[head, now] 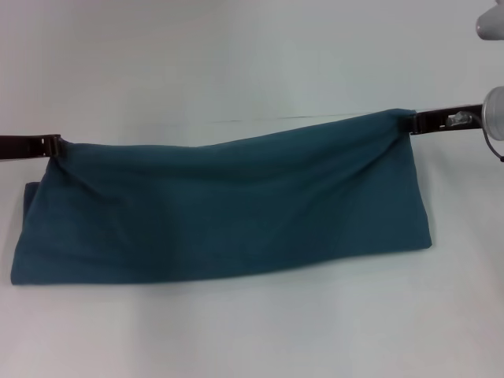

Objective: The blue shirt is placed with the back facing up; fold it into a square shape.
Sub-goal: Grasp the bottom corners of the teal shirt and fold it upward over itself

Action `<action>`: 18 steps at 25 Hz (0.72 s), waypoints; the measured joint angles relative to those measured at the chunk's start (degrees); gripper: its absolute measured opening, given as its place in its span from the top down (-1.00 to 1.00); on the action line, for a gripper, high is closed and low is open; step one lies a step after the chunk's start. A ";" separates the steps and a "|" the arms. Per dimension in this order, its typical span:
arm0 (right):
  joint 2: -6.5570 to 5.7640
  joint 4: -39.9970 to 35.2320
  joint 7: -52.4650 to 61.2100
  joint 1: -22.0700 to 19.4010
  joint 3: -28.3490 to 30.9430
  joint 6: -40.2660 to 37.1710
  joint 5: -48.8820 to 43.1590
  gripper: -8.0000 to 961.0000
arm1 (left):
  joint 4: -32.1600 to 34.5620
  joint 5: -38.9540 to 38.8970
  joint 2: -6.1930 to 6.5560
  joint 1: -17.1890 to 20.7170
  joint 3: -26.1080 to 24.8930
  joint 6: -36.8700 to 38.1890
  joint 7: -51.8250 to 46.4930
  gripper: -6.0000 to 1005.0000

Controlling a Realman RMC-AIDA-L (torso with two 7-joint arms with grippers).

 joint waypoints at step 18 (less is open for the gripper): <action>1.64 5.16 0.44 2.32 -2.21 12.52 -0.09 0.71 | -4.41 0.80 -1.94 0.12 4.51 -15.23 0.82 0.68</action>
